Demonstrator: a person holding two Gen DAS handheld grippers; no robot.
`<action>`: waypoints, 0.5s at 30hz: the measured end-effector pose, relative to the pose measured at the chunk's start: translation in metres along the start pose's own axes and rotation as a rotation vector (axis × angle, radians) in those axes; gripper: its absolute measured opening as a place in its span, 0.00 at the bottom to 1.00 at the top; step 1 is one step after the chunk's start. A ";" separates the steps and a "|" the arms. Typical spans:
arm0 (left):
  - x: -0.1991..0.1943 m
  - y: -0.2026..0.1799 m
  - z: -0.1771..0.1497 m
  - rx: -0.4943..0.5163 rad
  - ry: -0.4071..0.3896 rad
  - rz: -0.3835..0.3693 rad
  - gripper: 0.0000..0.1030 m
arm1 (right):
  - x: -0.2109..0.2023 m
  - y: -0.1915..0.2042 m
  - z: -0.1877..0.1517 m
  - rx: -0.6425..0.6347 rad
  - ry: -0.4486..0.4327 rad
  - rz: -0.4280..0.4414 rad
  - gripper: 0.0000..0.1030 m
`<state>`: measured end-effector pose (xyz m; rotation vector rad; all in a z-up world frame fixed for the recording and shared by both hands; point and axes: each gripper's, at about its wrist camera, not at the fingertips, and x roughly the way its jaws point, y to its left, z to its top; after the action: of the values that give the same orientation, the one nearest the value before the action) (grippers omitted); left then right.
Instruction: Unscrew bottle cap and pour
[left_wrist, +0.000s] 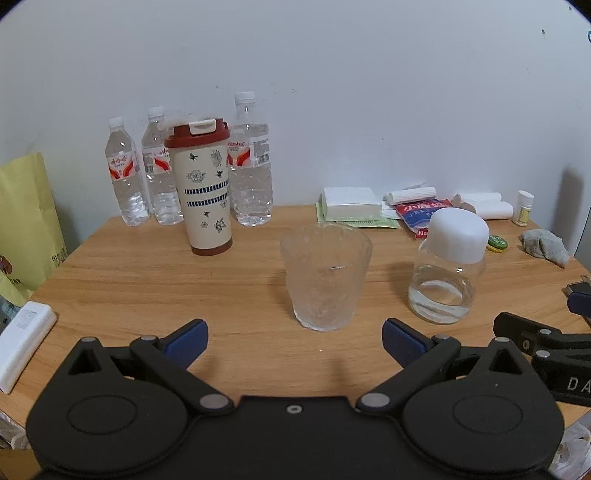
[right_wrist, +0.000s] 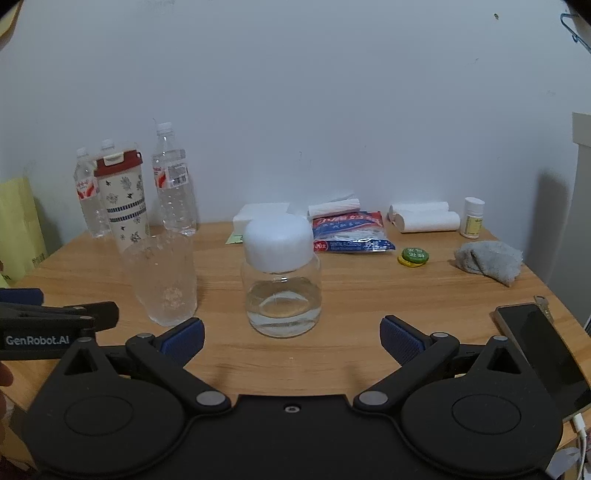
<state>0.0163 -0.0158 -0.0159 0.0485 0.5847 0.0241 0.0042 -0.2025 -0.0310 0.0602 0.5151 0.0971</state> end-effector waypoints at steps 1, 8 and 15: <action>0.001 0.000 0.000 0.002 0.002 0.000 1.00 | 0.000 0.000 0.000 0.001 0.000 0.001 1.00; 0.011 -0.002 0.000 0.017 0.015 -0.008 1.00 | 0.003 -0.007 0.003 0.009 -0.010 0.041 1.00; 0.026 -0.003 -0.005 0.031 0.052 -0.020 1.00 | 0.000 -0.008 0.004 -0.046 -0.084 0.068 1.00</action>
<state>0.0352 -0.0172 -0.0345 0.0719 0.6375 -0.0035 0.0071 -0.2110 -0.0284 0.0369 0.4268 0.1723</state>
